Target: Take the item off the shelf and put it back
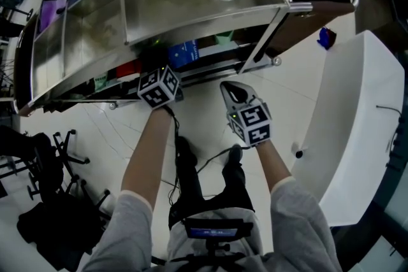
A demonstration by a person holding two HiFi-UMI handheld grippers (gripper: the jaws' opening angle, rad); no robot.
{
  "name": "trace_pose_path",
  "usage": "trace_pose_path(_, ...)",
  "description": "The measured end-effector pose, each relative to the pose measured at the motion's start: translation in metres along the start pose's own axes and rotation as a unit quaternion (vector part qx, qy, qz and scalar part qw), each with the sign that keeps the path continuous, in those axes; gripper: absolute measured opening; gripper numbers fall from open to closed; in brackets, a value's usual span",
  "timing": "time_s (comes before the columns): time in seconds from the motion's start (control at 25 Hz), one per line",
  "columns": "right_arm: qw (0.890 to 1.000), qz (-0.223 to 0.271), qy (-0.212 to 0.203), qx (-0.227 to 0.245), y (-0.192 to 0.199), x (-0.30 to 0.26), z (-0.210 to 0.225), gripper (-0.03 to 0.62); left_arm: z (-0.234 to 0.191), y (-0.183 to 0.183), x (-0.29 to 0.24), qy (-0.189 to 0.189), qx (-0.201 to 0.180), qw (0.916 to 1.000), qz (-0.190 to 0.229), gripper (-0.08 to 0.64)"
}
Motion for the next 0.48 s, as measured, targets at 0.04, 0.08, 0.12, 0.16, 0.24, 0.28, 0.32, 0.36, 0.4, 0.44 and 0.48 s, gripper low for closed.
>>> trace_pose_path(0.04,1.0,-0.003,0.0,0.001,0.002,0.0,0.001,0.009,-0.001,0.002,-0.003,-0.004,0.005,1.0,-0.002,0.003)
trace_pose_path(0.08,1.0,-0.004,0.0,0.001,0.003,0.0,0.001,0.009,-0.002,0.003,-0.007,-0.007,0.01,0.9999,-0.003,0.003)
trace_pose_path(0.12,1.0,-0.004,0.0,0.001,0.004,0.0,0.001,0.009,-0.003,0.003,-0.011,-0.009,0.012,0.9999,-0.004,0.003)
trace_pose_path(0.16,1.0,-0.005,0.0,0.0,0.006,0.0,0.001,0.009,-0.004,0.002,-0.015,-0.011,0.012,0.9999,-0.005,0.003)
trace_pose_path(0.24,1.0,-0.008,0.0,-0.002,0.011,0.0,0.001,0.009,-0.006,0.0,-0.022,-0.014,0.008,0.9998,-0.006,0.003)
trace_pose_path(0.28,1.0,-0.009,0.0,-0.003,0.013,-0.001,0.002,0.009,-0.007,-0.001,-0.026,-0.015,0.005,0.9999,-0.006,0.003)
trace_pose_path(0.32,1.0,-0.009,0.0,-0.005,0.015,-0.001,0.003,0.009,-0.007,-0.002,-0.029,-0.015,0.002,0.9999,-0.006,0.003)
trace_pose_path(0.36,1.0,-0.011,0.001,-0.006,0.017,-0.002,0.004,0.009,-0.008,-0.003,-0.03,-0.015,0.0,0.9999,-0.005,0.003)
trace_pose_path(0.4,1.0,-0.013,0.002,-0.007,0.02,-0.002,0.005,0.009,-0.008,-0.003,-0.031,-0.014,-0.001,0.9999,-0.004,0.003)
trace_pose_path(0.44,1.0,-0.015,0.003,-0.009,0.022,-0.002,0.006,0.009,-0.009,-0.002,-0.031,-0.014,-0.002,0.9999,-0.005,0.003)
trace_pose_path(0.48,1.0,-0.016,0.004,-0.011,0.024,-0.002,0.006,0.009,-0.009,0.001,-0.03,-0.014,-0.002,0.9999,-0.007,0.003)
Point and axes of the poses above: the fingertips, and each gripper's own axes: x backward along the fingers, z to its right, y out of its underside, the point moved 5 cm from there along x, backward along the fingers, and after that the axes turned 7 degrees about x, right-handed, at the moved point
